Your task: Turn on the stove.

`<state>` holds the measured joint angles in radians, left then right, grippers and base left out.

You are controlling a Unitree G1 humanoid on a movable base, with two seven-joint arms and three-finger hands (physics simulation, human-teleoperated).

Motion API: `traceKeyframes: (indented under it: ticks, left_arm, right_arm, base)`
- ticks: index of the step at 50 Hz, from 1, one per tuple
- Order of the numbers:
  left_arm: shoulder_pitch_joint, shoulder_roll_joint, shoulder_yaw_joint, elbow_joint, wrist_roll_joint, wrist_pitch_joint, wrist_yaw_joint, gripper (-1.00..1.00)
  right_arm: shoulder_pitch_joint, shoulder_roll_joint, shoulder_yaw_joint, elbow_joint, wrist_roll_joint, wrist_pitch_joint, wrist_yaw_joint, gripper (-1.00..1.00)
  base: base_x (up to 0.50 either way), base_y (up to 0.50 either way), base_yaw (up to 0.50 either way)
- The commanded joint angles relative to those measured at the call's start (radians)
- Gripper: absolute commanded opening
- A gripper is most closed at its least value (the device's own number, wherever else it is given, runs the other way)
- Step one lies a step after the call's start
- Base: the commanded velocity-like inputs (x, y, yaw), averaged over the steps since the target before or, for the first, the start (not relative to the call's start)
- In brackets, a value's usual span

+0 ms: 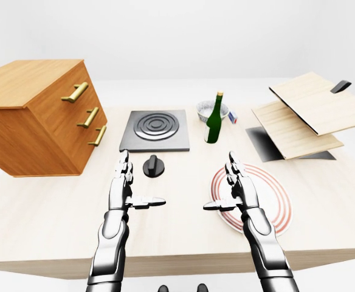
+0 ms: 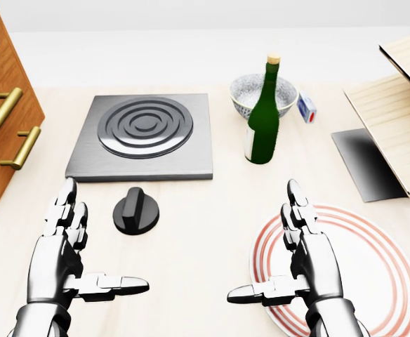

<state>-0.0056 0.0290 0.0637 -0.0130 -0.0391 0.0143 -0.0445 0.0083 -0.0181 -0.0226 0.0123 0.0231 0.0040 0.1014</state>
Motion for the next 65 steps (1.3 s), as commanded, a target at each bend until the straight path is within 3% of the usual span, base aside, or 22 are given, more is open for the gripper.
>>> traceKeyframes:
  ticks: [1, 11, 24, 28, 35, 39, 42, 47, 51, 65]
  left_arm:
    - [0.000, 0.000, 0.000, -0.001, -0.001, 0.001, -0.001, 1.00]
    - [-0.003, -0.001, -0.004, 0.010, 0.003, -0.004, -0.001, 1.00]
    - [0.006, -0.001, -0.002, -0.012, 0.001, 0.006, -0.001, 1.00]
    - [0.007, -0.001, -0.001, -0.010, 0.000, 0.000, -0.003, 1.00]
    - [0.008, -0.003, -0.004, -0.013, 0.002, 0.002, -0.002, 1.00]
    - [0.003, -0.006, -0.012, 0.005, 0.010, -0.006, 0.000, 1.00]
    - [-0.022, -0.004, -0.021, 0.083, 0.026, -0.038, -0.001, 1.00]
    - [-0.047, -0.008, -0.031, 0.152, 0.031, -0.062, -0.004, 1.00]
    - [-0.077, -0.011, -0.040, 0.238, 0.042, -0.099, -0.001, 1.00]
    - [-0.167, -0.018, -0.050, 0.476, 0.057, -0.102, 0.005, 1.00]
  right_arm:
    - [0.002, 0.000, 0.000, -0.005, 0.001, 0.003, 0.001, 1.00]
    - [-0.003, 0.000, 0.000, 0.003, 0.000, 0.000, 0.000, 1.00]
    - [0.007, 0.001, -0.008, -0.024, 0.031, 0.005, 0.008, 1.00]
    - [0.012, 0.002, -0.003, -0.013, 0.029, -0.026, 0.013, 1.00]
    - [0.016, 0.003, 0.002, -0.009, 0.017, -0.042, 0.008, 1.00]
    - [0.016, 0.003, 0.001, -0.010, 0.020, -0.042, 0.010, 1.00]
    - [0.017, 0.002, 0.000, -0.013, 0.023, -0.037, 0.012, 1.00]
    - [0.015, 0.002, -0.001, -0.014, 0.024, -0.035, 0.012, 1.00]
    - [0.012, 0.001, -0.003, -0.010, 0.025, -0.037, 0.012, 1.00]
    - [0.004, -0.001, -0.010, -0.007, 0.033, -0.031, 0.015, 1.00]
  base:
    - [0.16, 0.00, 0.00]
    - [0.16, 0.00, 0.00]
    - [0.12, 0.00, 0.00]
    - [0.00, 0.00, 0.00]
    - [0.00, 0.00, 0.00]
    - [0.00, 0.00, 0.00]
    - [0.00, 0.00, 0.00]
    - [0.00, 0.00, 0.00]
    - [0.00, 0.00, 0.00]
    - [0.00, 0.00, 0.00]
